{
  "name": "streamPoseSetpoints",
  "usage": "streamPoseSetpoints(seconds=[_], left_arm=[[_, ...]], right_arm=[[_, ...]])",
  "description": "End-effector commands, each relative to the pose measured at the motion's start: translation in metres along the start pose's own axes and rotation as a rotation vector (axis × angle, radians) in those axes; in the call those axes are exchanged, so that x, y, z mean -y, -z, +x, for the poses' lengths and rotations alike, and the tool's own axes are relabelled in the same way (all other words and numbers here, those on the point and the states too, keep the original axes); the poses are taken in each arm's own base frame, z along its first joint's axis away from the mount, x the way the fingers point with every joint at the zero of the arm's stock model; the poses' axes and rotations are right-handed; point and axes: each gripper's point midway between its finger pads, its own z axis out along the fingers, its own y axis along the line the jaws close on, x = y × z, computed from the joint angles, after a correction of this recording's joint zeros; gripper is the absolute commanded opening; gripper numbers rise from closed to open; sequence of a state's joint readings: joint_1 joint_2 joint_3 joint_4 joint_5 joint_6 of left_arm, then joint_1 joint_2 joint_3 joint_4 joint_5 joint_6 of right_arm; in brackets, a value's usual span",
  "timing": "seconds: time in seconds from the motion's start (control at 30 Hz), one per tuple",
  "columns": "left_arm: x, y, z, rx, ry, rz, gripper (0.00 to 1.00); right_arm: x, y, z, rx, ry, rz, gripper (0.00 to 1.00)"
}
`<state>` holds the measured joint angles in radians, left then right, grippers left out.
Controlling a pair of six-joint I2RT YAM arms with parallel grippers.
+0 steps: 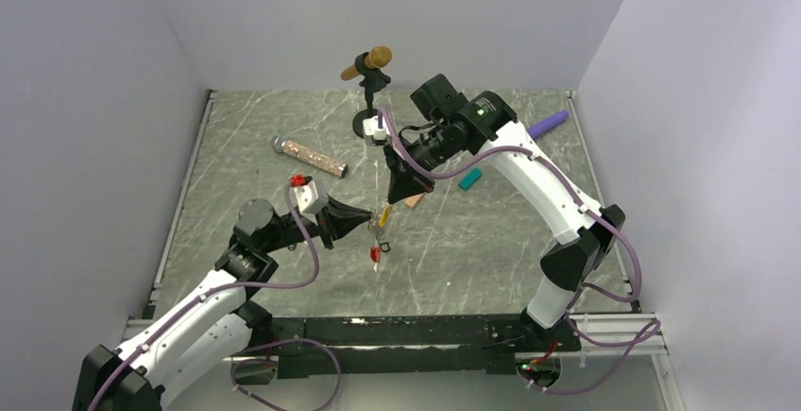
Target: Put the keys on the keyring
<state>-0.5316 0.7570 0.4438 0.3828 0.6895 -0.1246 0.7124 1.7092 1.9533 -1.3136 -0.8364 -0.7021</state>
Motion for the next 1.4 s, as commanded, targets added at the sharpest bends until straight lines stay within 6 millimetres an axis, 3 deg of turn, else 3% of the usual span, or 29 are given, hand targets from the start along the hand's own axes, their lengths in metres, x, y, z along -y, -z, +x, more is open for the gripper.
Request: streamPoseSetpoints(seconds=[0.0, 0.37, 0.83, 1.03, 1.2, 1.37], left_arm=[[0.012, 0.006, -0.055, 0.257, 0.031, 0.011, 0.00], [0.005, 0.017, -0.059, 0.329, 0.047, -0.070, 0.00], [0.004, 0.011, -0.043, 0.275, -0.001, -0.046, 0.00], [0.016, 0.012, -0.032, 0.214, -0.265, 0.038, 0.00], [0.028, 0.022, -0.043, 0.258, -0.561, 0.088, 0.00], [0.025, 0.021, -0.048, 0.235, -0.693, 0.089, 0.00]], right_arm=[[-0.011, -0.005, -0.015, 0.088, -0.025, -0.049, 0.00], [-0.013, -0.014, -0.018, 0.162, -0.115, -0.082, 0.00], [-0.007, -0.016, -0.021, 0.181, -0.126, -0.091, 0.00], [-0.016, -0.011, -0.015, 0.152, -0.051, -0.115, 0.00], [-0.024, -0.008, -0.006, 0.135, -0.006, -0.121, 0.00], [-0.033, -0.006, -0.003, 0.131, 0.044, -0.155, 0.00]])
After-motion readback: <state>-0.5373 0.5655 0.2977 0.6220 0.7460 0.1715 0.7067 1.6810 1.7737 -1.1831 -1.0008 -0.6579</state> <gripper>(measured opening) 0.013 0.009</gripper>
